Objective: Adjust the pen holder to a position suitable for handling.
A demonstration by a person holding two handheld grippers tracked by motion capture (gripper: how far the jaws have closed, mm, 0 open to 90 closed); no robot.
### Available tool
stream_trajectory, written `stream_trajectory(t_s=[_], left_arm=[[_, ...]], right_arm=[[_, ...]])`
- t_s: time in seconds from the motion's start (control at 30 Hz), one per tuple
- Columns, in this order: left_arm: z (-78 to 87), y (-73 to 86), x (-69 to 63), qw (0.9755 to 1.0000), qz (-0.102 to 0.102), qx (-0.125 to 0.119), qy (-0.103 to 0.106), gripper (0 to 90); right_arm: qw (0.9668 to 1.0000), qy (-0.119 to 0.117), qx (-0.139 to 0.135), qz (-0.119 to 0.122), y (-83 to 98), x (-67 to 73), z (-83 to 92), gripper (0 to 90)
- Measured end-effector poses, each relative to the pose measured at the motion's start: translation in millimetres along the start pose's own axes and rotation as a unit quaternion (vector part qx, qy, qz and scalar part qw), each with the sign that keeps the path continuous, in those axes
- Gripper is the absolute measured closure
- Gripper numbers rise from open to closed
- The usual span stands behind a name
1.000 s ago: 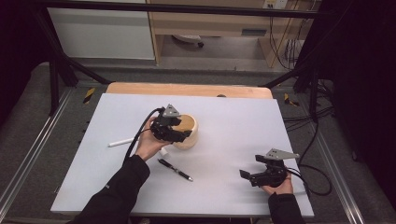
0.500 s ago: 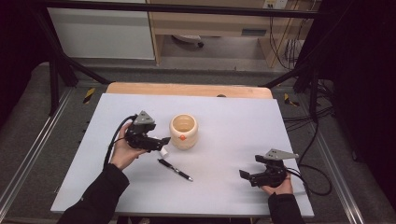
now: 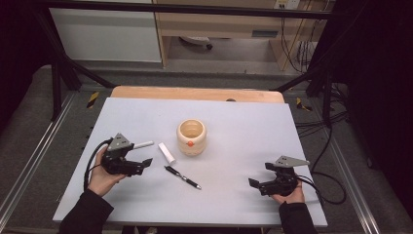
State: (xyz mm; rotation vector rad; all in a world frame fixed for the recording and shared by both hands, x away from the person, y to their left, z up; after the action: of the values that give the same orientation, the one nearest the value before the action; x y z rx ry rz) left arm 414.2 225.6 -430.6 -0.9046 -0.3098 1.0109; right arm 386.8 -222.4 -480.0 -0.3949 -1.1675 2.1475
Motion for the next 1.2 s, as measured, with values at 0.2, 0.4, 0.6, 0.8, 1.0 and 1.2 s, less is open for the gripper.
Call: stream_trajectory(t_s=[0.2,0.4,0.6,0.8,1.0,1.2], left_arm=[[11.9,21.9,8.8,1.0000,0.003,-0.006,-0.003,9.7],[13.7,38.0,13.9,0.9999,0.013,-0.005,0.006,10.2],[12.7,47.9,19.9,0.9997,0.020,0.002,0.013,10.2],[15.3,55.1,22.9,0.9996,0.025,0.003,0.015,10.8],[14.5,60.9,26.1,0.9996,0.026,0.006,0.011,10.6],[13.0,62.0,27.1,0.9996,0.026,0.007,0.006,10.2]], right_arm=[[1.0000,-0.002,0.001,0.002,-1.5,2.2,-1.8,0.7],[0.9999,-0.005,0.005,0.007,-4.3,6.6,-5.9,0.7],[0.9999,-0.010,0.008,0.008,-9.6,13.1,-9.6,0.8],[0.9996,-0.012,0.018,0.016,-15.4,21.8,-15.6,0.8],[0.9994,-0.018,0.021,0.021,-22.1,30.0,-21.2,0.9],[0.9990,-0.023,0.026,0.027,-26.8,39.1,-28.5,1.0]])
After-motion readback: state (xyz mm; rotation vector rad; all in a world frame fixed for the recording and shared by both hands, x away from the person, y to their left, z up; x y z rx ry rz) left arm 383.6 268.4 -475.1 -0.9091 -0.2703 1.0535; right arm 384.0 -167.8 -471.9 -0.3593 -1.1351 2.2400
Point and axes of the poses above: each handheld gripper's, and its own axes: z roughly backward along the jaws, y roughly out of its underside, x roughly to its left, the point moved 6 cm from there along -z, roughly forward along the jaws, and after that the axes turned 11 degrees about z, right-handed, at the moved point
